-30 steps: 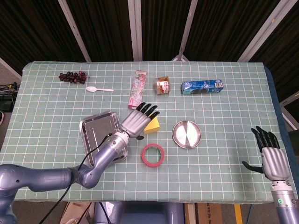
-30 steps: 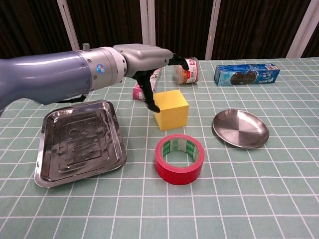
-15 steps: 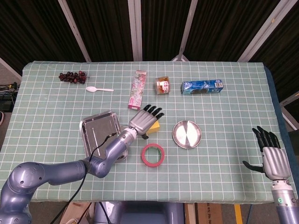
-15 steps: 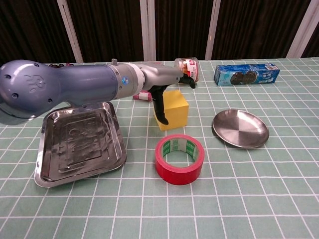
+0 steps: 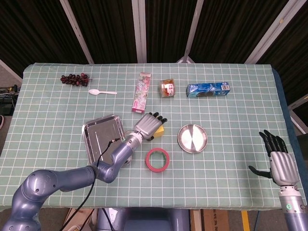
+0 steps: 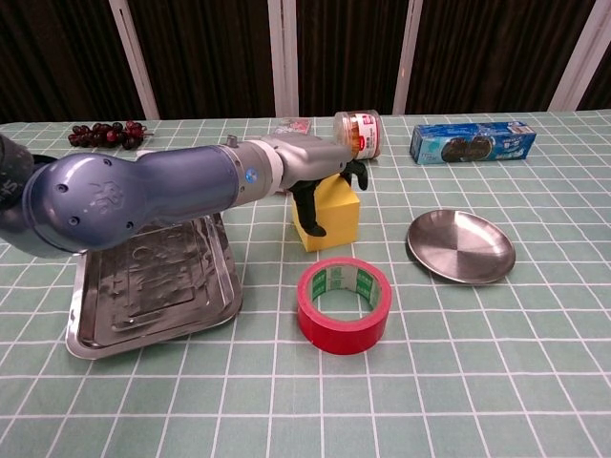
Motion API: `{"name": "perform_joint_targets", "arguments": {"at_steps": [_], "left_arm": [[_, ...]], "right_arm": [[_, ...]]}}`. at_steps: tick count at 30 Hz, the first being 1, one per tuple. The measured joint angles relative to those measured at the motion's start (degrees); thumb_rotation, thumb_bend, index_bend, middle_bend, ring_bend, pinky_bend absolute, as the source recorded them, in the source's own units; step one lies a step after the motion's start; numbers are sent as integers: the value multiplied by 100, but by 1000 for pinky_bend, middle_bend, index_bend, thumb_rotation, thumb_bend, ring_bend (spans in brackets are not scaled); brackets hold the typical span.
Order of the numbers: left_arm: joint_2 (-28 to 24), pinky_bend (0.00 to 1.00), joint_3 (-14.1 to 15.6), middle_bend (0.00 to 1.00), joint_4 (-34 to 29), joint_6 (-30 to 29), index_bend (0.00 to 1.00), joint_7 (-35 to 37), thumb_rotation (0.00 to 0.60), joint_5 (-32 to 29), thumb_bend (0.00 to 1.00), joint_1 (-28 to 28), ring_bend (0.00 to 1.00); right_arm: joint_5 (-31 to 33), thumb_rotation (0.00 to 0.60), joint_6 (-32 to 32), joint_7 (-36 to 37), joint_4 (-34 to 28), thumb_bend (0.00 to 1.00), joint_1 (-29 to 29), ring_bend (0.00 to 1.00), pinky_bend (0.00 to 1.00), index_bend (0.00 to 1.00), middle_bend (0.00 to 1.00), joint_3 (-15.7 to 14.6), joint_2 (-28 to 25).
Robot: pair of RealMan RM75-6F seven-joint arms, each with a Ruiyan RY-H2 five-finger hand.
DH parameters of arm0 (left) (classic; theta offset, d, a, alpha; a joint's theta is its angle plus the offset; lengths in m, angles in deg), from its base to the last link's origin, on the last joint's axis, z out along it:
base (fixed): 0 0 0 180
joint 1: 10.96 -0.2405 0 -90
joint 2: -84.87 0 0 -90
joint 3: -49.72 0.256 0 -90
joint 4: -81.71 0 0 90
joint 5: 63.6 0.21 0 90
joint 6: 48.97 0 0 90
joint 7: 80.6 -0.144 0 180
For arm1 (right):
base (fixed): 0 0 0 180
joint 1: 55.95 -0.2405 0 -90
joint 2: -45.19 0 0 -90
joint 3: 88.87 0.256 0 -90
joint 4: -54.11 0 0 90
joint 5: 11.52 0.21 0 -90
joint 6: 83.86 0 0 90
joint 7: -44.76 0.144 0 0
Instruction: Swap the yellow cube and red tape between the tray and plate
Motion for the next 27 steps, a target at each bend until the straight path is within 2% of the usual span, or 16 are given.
{"name": "perform_joint_targets", "arguments": {"at_steps": [3, 8, 12, 14, 18, 22, 25, 27], "left_arm": [[34, 404, -13, 343, 34, -56, 283, 62, 600, 50, 561, -7, 258], [-55, 405, -58, 346, -139, -211, 296, 120, 600, 163, 572, -49, 259], [-320, 404, -89, 342, -609, -415, 298, 99, 600, 253, 558, -121, 258], [-564, 404, -105, 339, -1043, -547, 296, 87, 600, 288, 558, -200, 255], [-1406, 404, 22, 330, -2302, -899, 290, -28, 600, 324, 558, -540, 253], [-2661, 401, 387, 326, -3769, -1367, 293, -67, 600, 466, 557, -1164, 251], [-3296, 396, 804, 319, -4279, -1633, 298, 52, 600, 762, 557, -1723, 245], [-3447, 394, 1061, 313, -4311, -1716, 298, 246, 600, 1051, 557, -1998, 240]], "right_arm": [[-4, 600, -18, 18, 8, 143, -3, 77, 0, 0, 0, 1, 7], [-10, 600, -33, 54, 24, 143, 1, 77, 0, 0, 0, 0, 2], [15, 600, -31, 106, 41, 143, 10, 78, 0, 0, 0, 21, -8], [9, 600, -37, 107, 42, 143, 9, 78, 0, 0, 0, 22, -6], [-38, 600, -57, 26, 17, 143, -2, 79, 0, 0, 0, -4, 22], [-58, 600, -70, -92, -23, 143, -12, 79, 0, 0, 0, -21, 56], [-70, 600, -72, -168, -52, 143, -18, 79, 0, 0, 0, -28, 84], [-74, 600, -73, -217, -63, 143, -20, 79, 0, 0, 0, -32, 101]]}}
